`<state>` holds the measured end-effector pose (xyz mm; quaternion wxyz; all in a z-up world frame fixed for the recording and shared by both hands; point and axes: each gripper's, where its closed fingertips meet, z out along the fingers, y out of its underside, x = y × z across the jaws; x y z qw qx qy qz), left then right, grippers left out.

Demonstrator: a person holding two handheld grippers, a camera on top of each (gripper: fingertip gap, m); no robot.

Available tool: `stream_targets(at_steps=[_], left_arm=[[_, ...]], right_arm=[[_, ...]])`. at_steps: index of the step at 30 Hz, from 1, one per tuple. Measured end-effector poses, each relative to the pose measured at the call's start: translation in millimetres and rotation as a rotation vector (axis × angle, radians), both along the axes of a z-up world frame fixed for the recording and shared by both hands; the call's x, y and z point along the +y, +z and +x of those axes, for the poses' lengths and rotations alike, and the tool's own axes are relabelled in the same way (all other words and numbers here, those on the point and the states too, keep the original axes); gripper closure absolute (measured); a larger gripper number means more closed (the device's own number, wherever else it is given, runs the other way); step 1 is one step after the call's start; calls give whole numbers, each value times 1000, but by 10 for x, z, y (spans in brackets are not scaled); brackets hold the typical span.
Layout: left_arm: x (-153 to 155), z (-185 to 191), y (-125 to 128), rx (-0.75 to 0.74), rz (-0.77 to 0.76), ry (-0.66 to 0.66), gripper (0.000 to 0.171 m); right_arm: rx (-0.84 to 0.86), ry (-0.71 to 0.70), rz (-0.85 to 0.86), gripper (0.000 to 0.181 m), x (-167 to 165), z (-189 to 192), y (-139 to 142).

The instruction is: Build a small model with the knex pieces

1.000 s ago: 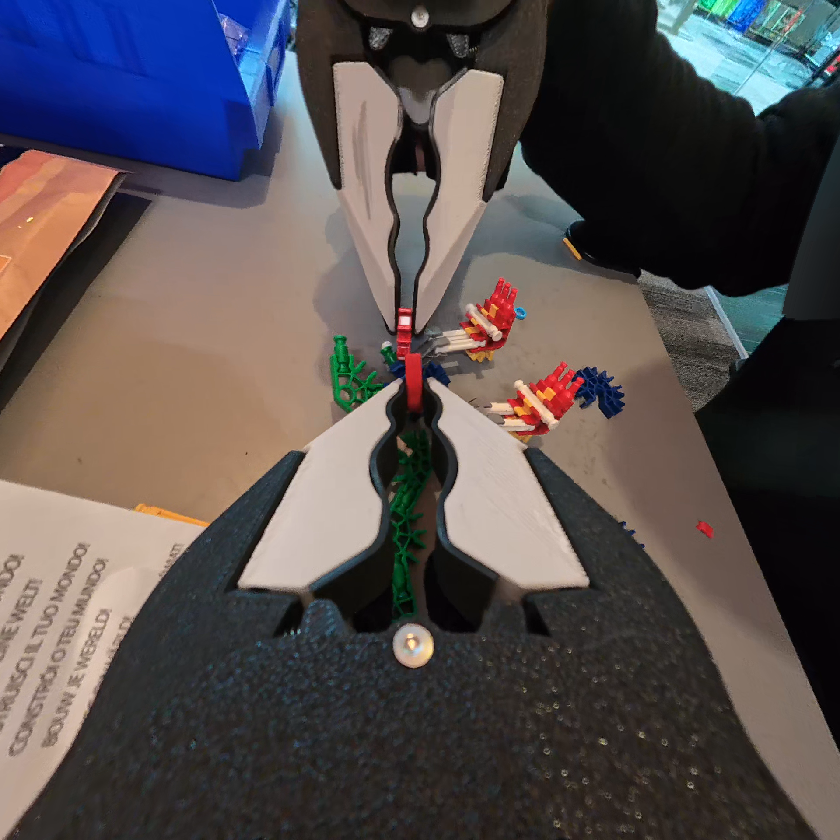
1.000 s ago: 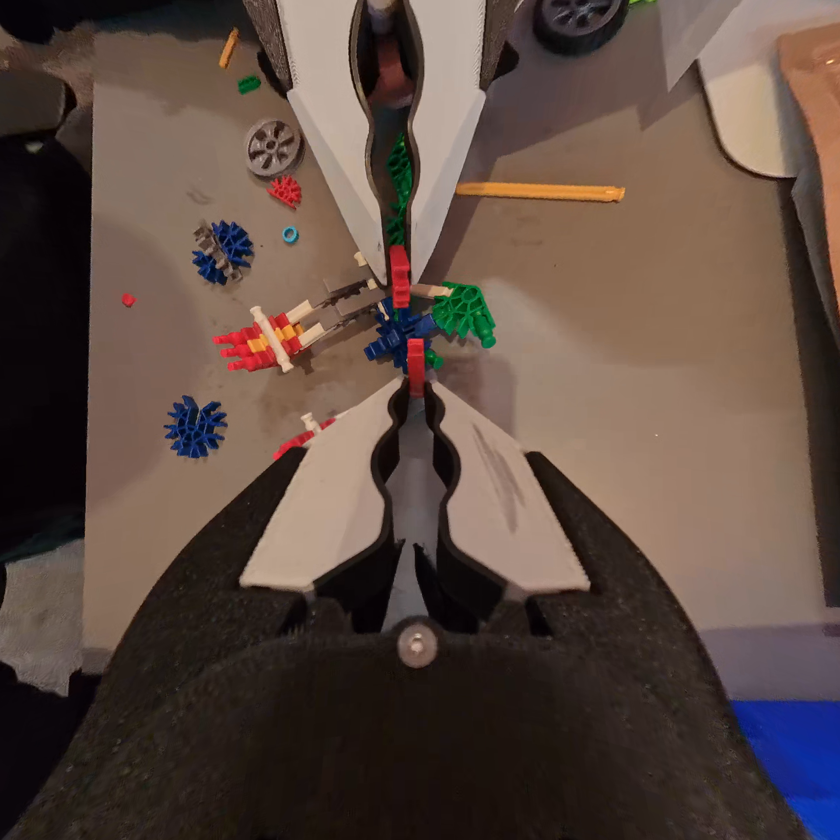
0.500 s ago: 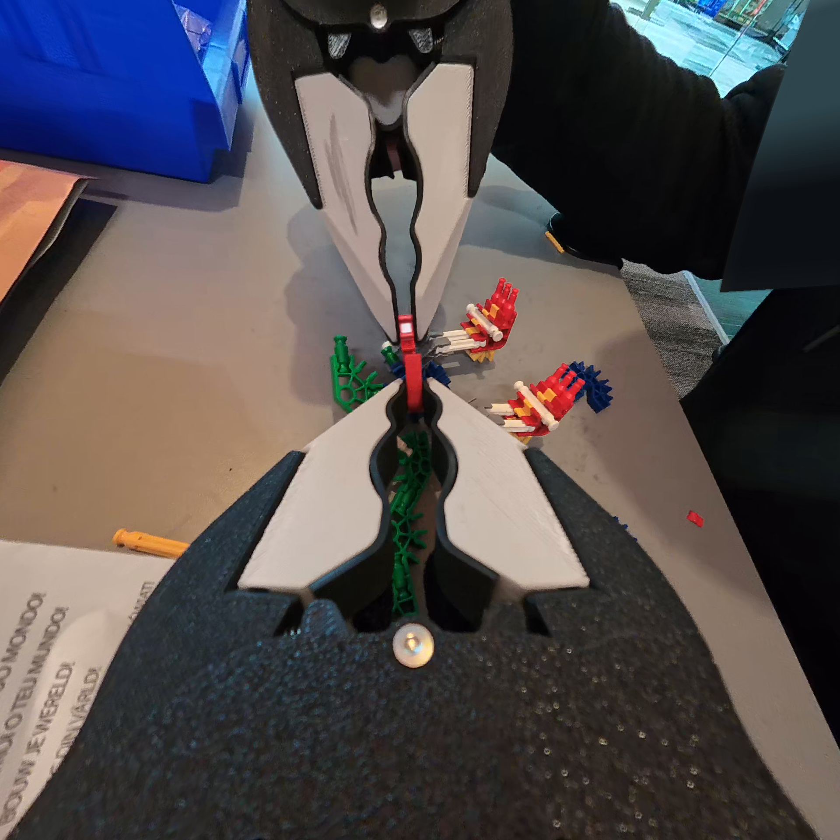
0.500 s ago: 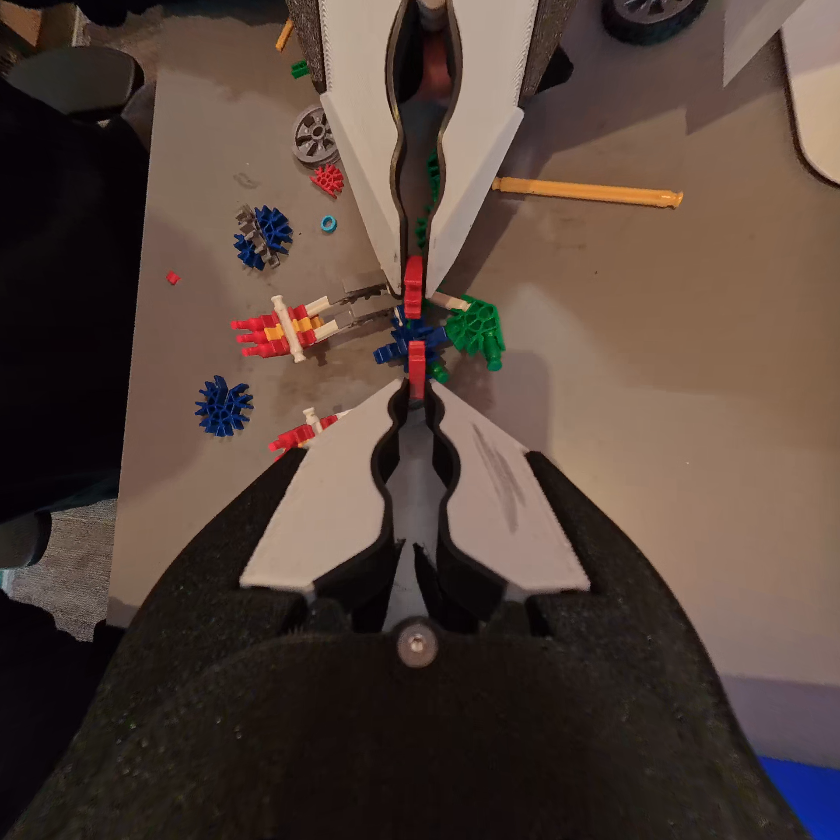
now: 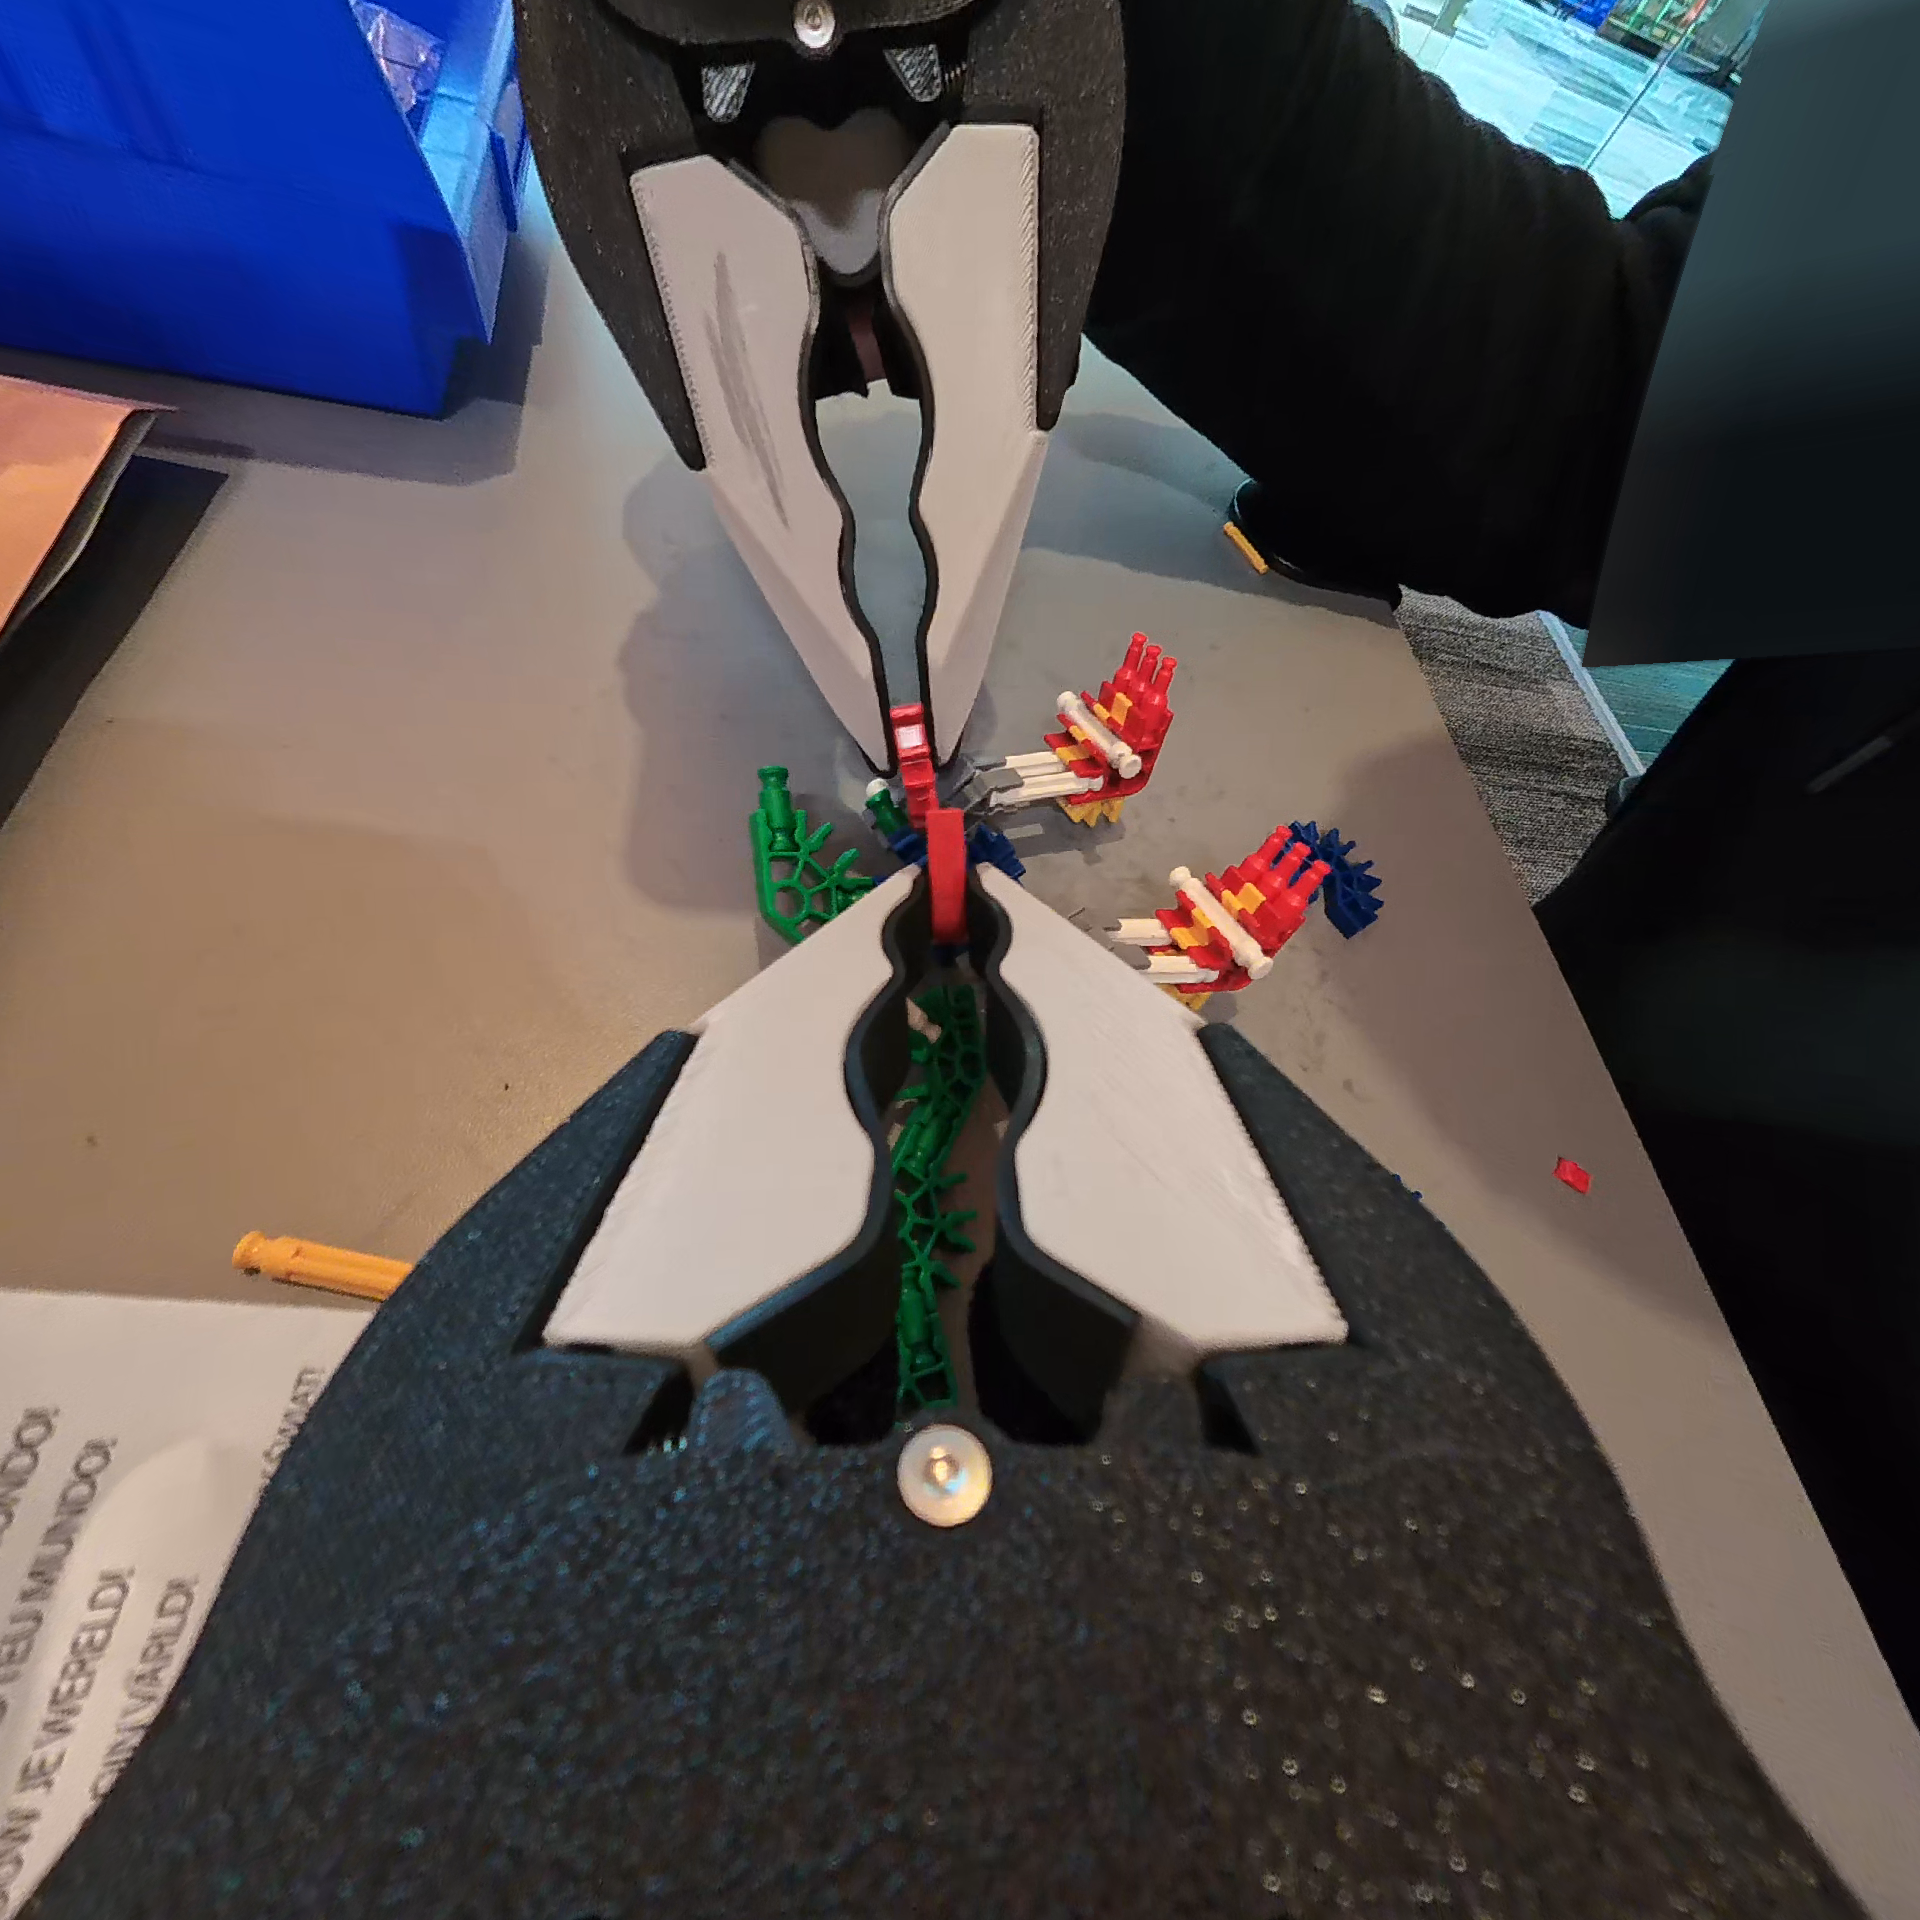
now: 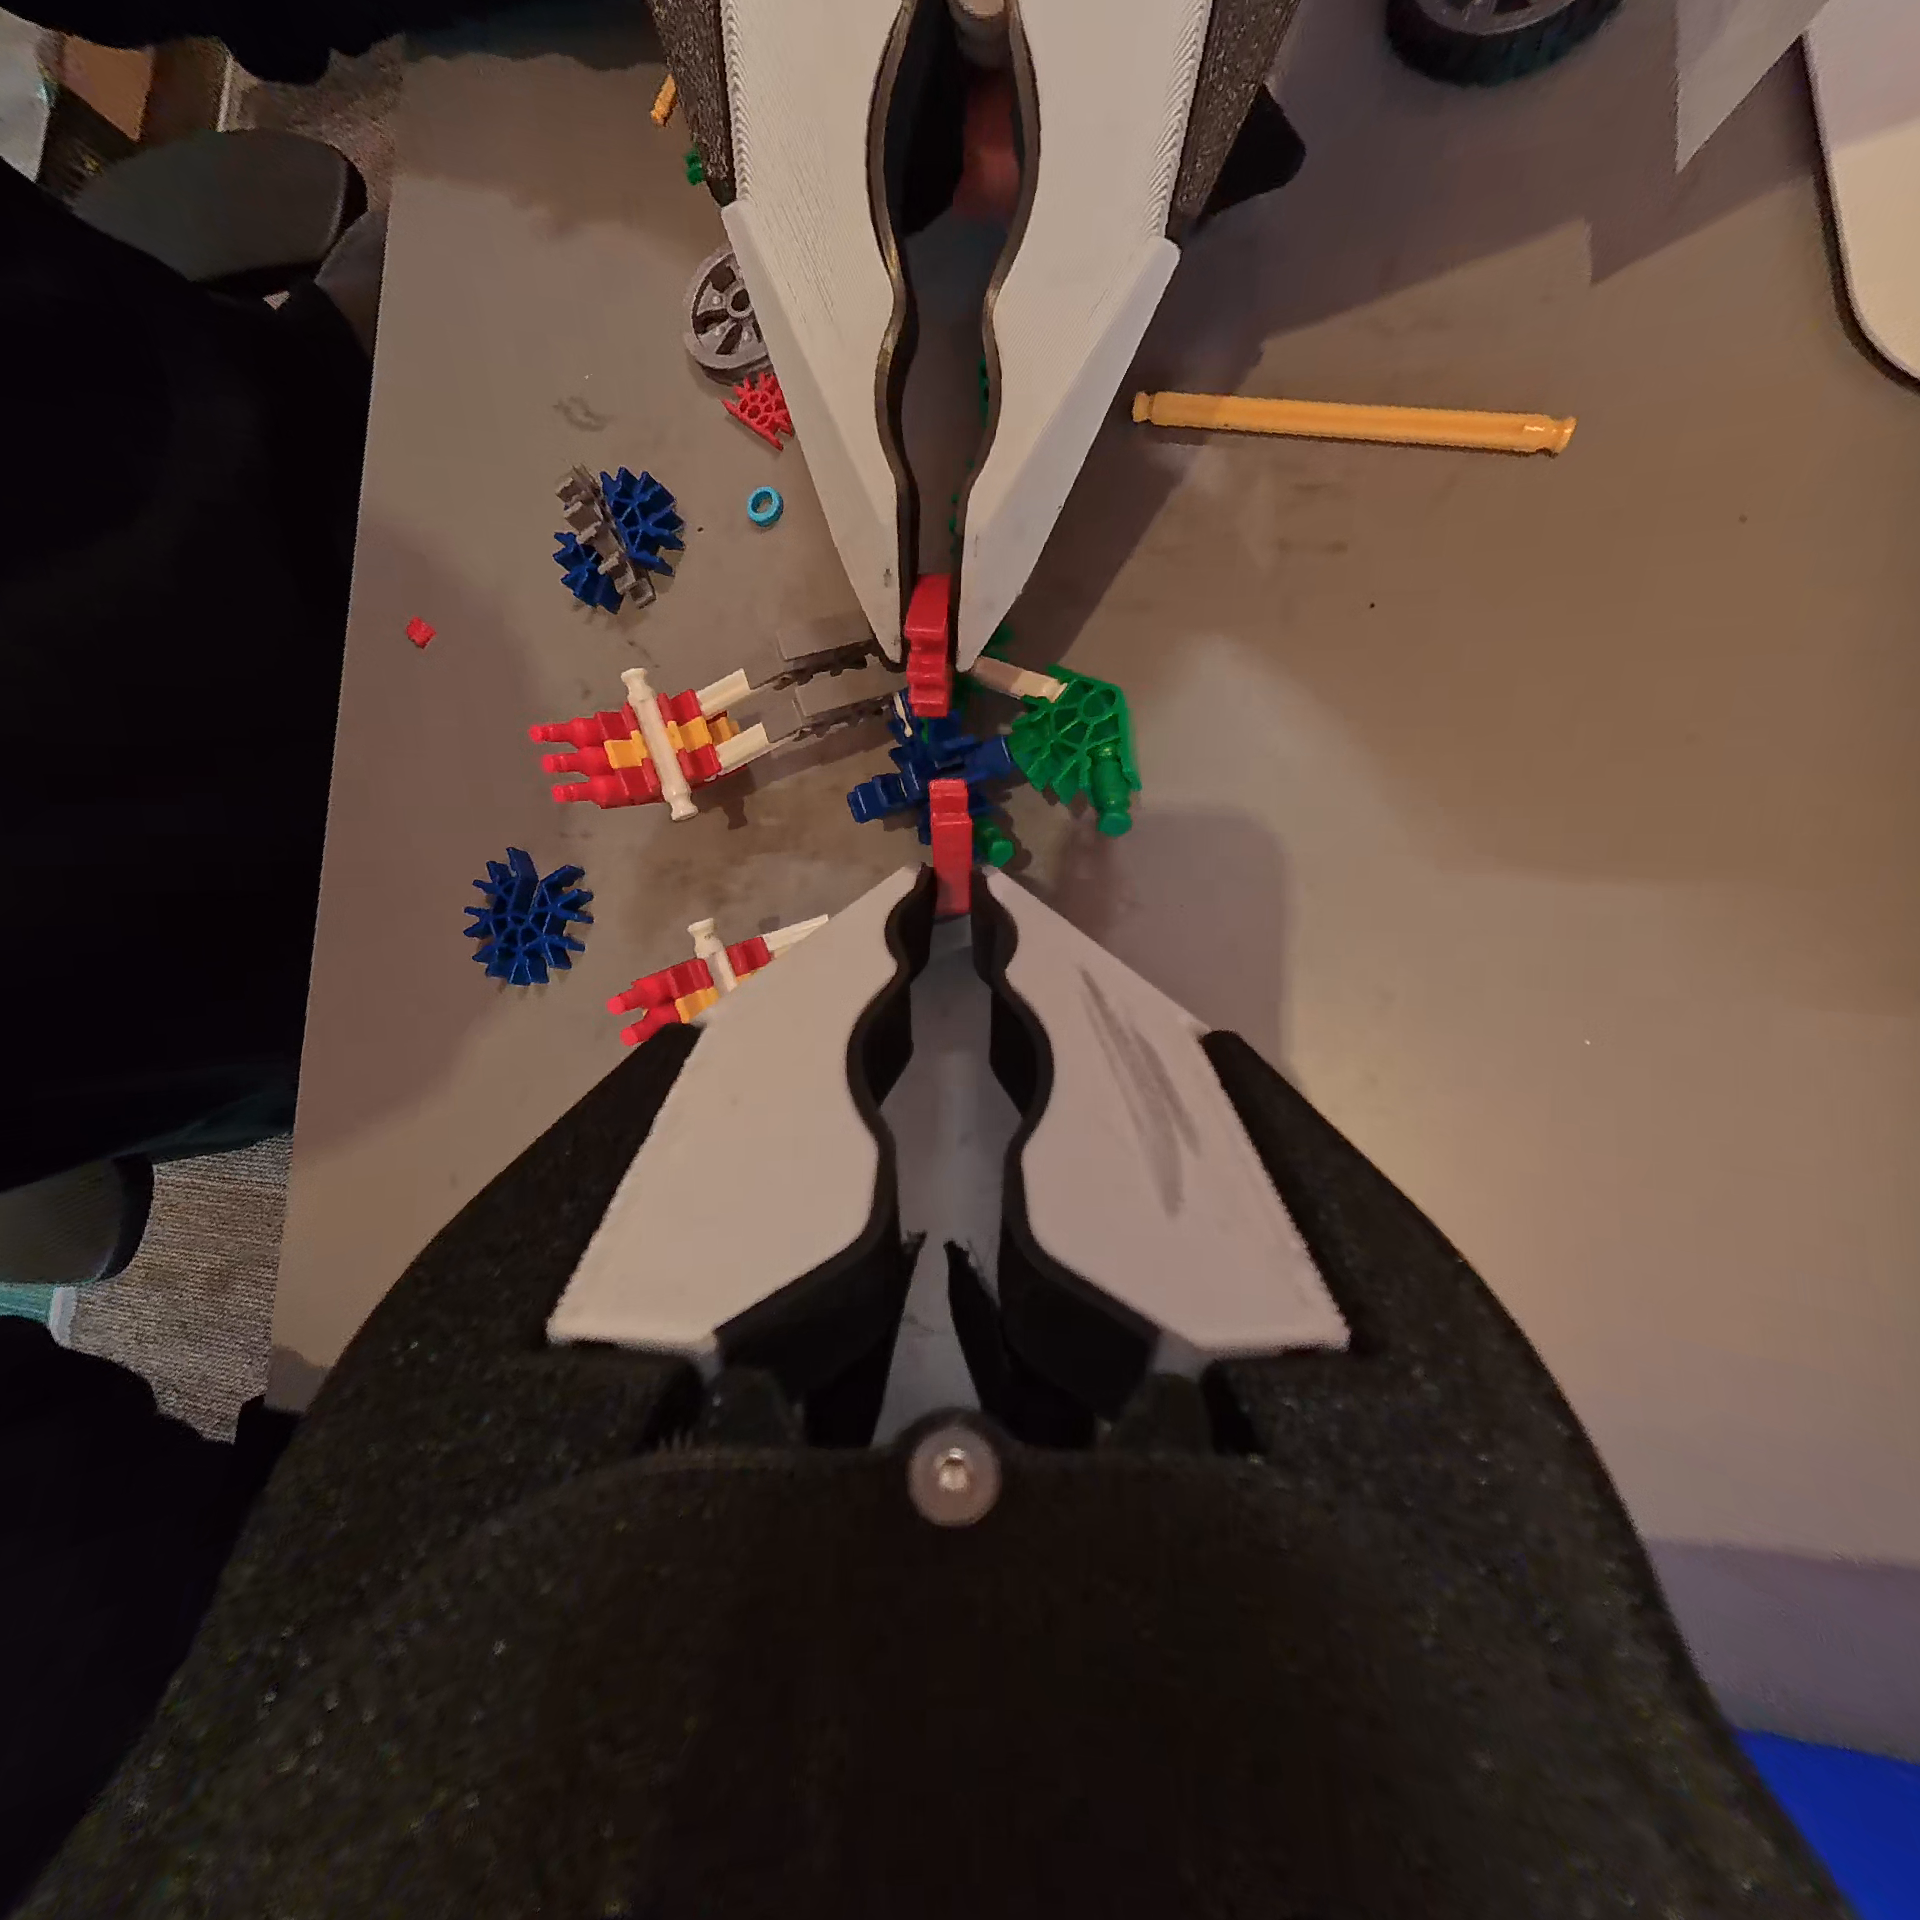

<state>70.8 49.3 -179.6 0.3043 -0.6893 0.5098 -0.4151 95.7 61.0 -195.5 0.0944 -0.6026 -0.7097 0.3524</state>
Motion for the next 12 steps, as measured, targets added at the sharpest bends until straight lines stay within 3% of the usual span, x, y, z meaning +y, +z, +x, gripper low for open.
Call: stream_targets(at_steps=[3, 6, 12], left_arm=[[35, 5, 19, 14, 29, 12, 164], [54, 56, 116, 11, 43, 24, 138], [7, 151, -134, 171, 54, 10, 138]], right_arm=[[2, -5, -4, 176, 11, -4, -15], [-3, -10, -12, 176, 16, -12, -45], [8, -9, -23, 175, -12, -26, -47]])
